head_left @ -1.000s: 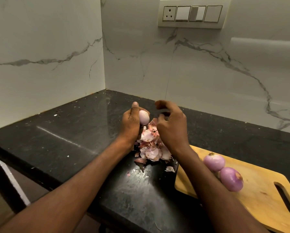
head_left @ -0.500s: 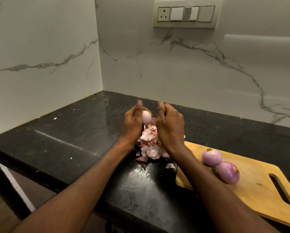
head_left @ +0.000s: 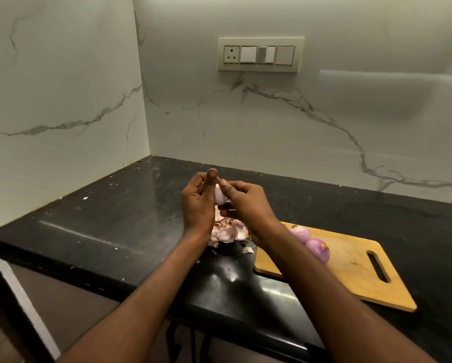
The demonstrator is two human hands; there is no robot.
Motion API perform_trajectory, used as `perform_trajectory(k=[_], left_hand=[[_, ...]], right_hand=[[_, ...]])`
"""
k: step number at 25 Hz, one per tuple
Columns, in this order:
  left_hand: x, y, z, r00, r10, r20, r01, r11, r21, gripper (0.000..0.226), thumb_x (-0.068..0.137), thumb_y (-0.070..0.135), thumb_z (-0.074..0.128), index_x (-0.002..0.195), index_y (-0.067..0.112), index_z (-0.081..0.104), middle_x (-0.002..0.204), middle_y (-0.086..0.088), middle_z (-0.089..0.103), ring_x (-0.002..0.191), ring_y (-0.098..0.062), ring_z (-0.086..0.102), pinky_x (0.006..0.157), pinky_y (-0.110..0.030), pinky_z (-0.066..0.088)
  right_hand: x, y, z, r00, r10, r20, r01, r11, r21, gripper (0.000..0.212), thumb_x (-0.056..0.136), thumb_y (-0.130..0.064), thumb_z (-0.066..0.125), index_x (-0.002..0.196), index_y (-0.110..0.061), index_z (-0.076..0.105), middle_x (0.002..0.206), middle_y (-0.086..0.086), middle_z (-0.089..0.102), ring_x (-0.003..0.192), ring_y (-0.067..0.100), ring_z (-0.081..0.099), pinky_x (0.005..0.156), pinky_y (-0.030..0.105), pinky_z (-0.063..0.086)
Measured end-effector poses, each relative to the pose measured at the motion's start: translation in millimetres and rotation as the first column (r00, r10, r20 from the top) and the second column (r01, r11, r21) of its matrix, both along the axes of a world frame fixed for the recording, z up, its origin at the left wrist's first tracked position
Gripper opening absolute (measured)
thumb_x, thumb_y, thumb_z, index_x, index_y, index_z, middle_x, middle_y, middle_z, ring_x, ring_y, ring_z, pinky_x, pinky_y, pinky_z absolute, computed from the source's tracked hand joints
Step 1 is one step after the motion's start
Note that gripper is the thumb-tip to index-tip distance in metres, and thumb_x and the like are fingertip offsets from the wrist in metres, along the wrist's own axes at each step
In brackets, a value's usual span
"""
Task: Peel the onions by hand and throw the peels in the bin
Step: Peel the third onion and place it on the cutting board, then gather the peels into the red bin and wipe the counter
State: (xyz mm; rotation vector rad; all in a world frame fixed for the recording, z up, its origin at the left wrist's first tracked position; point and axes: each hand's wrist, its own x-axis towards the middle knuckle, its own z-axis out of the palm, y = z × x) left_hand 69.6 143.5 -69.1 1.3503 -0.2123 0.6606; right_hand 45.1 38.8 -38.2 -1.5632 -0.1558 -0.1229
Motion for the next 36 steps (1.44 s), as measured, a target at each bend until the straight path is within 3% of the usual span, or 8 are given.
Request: perform_trajectory(k=[3, 8, 13, 16, 20, 27, 32, 36], left_hand=[[-13.8, -15.6, 7.1, 0.998, -0.004, 0.059, 0.002, 1.000, 0.024, 0.033, 0.099, 0.042, 0.059, 0.076, 0.019, 0.063, 0.066, 0.009, 0.062, 0.065, -0.008, 0.058, 0.059, -0.032, 0.049], [-39.3, -67.8, 14.0, 0.998, 0.016, 0.062, -0.022, 0.995, 0.101, 0.029, 0.107, 0.029, 0.055, 0.085, 0.017, 0.069, 0.077, 0.001, 0.069, 0.075, -0.016, 0.068, 0.066, -0.040, 0.057], [-48.1, -103.4, 6.6, 0.999, -0.022, 0.031, 0.012, 0.955, 0.296, 0.015, 0.106, 0.016, 0.054, 0.100, 0.012, 0.067, 0.078, 0.002, 0.067, 0.061, -0.022, 0.065, 0.055, -0.043, 0.055], [-52.6, -110.0, -13.1, 0.998, -0.002, 0.070, -0.032, 0.873, 0.487, 0.011, 0.105, 0.017, 0.058, 0.102, 0.017, 0.069, 0.087, 0.005, 0.069, 0.079, -0.015, 0.065, 0.069, -0.036, 0.052], [-55.3, -109.3, -27.6, 0.999, -0.013, 0.045, -0.015, 0.823, 0.568, 0.015, 0.106, 0.020, 0.056, 0.113, 0.016, 0.069, 0.103, 0.006, 0.070, 0.095, -0.013, 0.064, 0.079, -0.030, 0.052], [-53.3, -115.2, -29.5, 0.991, -0.073, -0.112, 0.130, 0.728, 0.673, 0.042, 0.103, 0.055, 0.048, 0.117, 0.022, 0.068, 0.105, 0.006, 0.071, 0.095, -0.012, 0.065, 0.070, -0.024, 0.045], [-56.2, -118.7, -27.1, 0.987, -0.084, -0.140, 0.159, 0.696, 0.700, 0.048, 0.100, 0.058, 0.049, 0.122, 0.020, 0.067, 0.110, 0.005, 0.071, 0.097, -0.009, 0.063, 0.070, -0.016, 0.044], [-54.9, -118.7, -27.5, 0.987, -0.104, -0.125, 0.162, 0.692, 0.703, 0.053, 0.100, 0.059, 0.046, 0.130, 0.018, 0.063, 0.120, 0.002, 0.070, 0.107, -0.012, 0.064, 0.079, -0.024, 0.048]], right_hand=[[-23.1, -19.1, 3.6, 0.999, 0.017, -0.041, -0.013, 0.994, 0.110, 0.029, 0.098, -0.029, 0.070, 0.114, -0.005, 0.074, 0.104, 0.019, 0.077, 0.079, 0.023, 0.072, 0.074, 0.034, 0.062], [-72.1, -72.0, 13.2, 0.998, -0.044, 0.045, 0.041, 0.997, 0.061, 0.020, 0.103, -0.024, 0.062, 0.117, -0.014, 0.072, 0.107, 0.011, 0.076, 0.092, 0.027, 0.075, 0.078, 0.034, 0.064], [-92.2, -147.4, 5.1, 0.904, -0.356, 0.237, 0.384, 0.919, -0.083, 0.018, 0.097, -0.028, 0.070, 0.113, -0.021, 0.074, 0.105, -0.003, 0.075, 0.100, 0.018, 0.072, 0.086, 0.044, 0.063], [-96.0, -184.6, -15.5, 0.824, -0.462, 0.327, 0.551, 0.789, -0.273, 0.024, 0.092, -0.026, 0.075, 0.116, -0.024, 0.072, 0.112, -0.007, 0.071, 0.104, 0.008, 0.066, 0.093, 0.042, 0.059], [-99.4, -202.0, -46.1, 0.823, -0.462, 0.331, 0.566, 0.720, -0.402, 0.026, 0.093, -0.024, 0.074, 0.119, -0.024, 0.069, 0.120, -0.003, 0.067, 0.105, 0.009, 0.062, 0.094, 0.036, 0.056], [-97.3, -197.5, -64.2, 0.851, -0.352, 0.391, 0.525, 0.619, -0.585, 0.029, 0.098, -0.027, 0.066, 0.127, -0.021, 0.065, 0.123, -0.003, 0.066, 0.104, 0.010, 0.060, 0.093, 0.029, 0.050], [-98.7, -197.7, -61.4, 0.843, -0.378, 0.383, 0.538, 0.621, -0.571, 0.028, 0.105, -0.021, 0.055, 0.131, -0.015, 0.065, 0.126, 0.003, 0.068, 0.109, 0.014, 0.060, 0.092, 0.024, 0.043], [-98.4, -196.6, -58.9, 0.791, -0.447, 0.418, 0.611, 0.619, -0.494, 0.025, 0.105, -0.016, 0.054, 0.124, -0.012, 0.068, 0.122, 0.005, 0.070, 0.106, 0.016, 0.062, 0.092, 0.026, 0.046]])
